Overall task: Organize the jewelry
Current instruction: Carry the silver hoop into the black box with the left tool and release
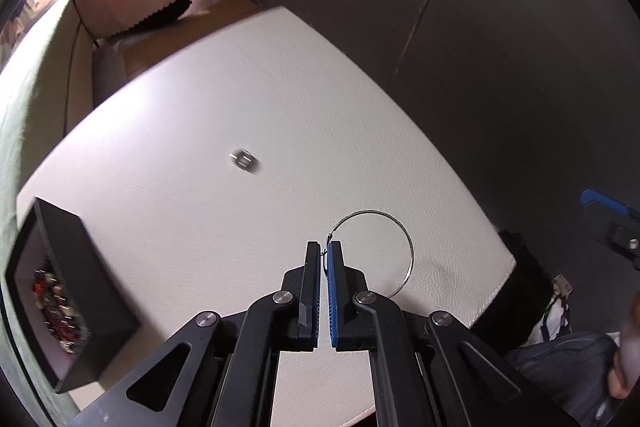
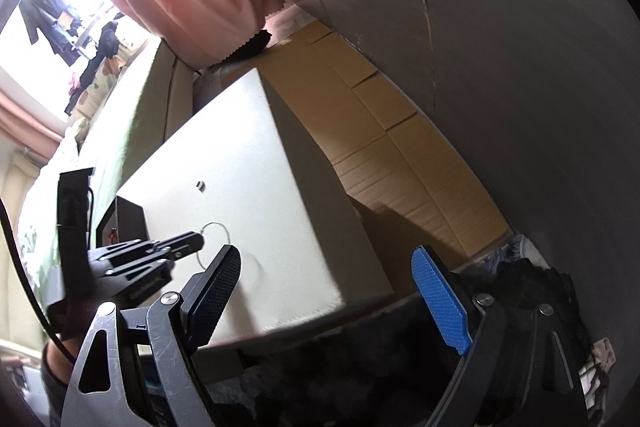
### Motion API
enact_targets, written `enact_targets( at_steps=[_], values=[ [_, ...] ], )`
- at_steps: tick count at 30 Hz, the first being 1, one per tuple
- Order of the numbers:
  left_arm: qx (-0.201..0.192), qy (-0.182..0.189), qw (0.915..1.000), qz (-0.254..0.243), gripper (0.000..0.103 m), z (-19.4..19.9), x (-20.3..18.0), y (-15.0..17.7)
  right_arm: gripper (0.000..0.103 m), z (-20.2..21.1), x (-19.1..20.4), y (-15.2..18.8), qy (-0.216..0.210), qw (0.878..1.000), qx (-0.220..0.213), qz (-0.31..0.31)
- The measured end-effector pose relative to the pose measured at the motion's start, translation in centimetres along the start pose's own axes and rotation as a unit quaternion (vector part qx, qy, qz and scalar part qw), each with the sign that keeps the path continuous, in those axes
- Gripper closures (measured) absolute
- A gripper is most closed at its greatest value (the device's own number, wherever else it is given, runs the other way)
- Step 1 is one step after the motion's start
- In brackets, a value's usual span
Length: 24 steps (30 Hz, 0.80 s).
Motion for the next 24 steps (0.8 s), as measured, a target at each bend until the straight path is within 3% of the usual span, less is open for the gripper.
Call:
enact_targets(
  at_steps=[5,9,17,24],
  values=[
    [-0.036,0.005,0.9991,0.02,0.1,2.6,2.8,-0.8,0.02,-0.8,2.5,-1.1,-0.039,0.999,-0.001,0.004],
    [-0.056,0.009,0.9971,0.051,0.1,4.1,6.0,-0.9,0.024,-2.0,5.6,-2.1,-0.031,0.999,-0.002,0.035],
    [-0.079,0.006,0.9887,0.127,0.1,6.8,13.5,-0.2,0.048,-6.5,11.8,-2.8,-0.026,0.995,0.039,0.089],
    [-0.092,0.001,0.9817,0.166,0.1,8.6,18.2,1.0,0.055,-10.6,16.4,-2.9,-0.005,0.989,0.073,0.13]
  ],
)
Point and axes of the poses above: each gripper's, at about its wrist camera, not at the fingertips, and z roughly against the way its jaws point, x to its left, y to its underside, the point moved 1 cm from there along -z, roughly the way its jaws point, and after that the axes turned 6 degrees about -x, right-handed, at the moved point
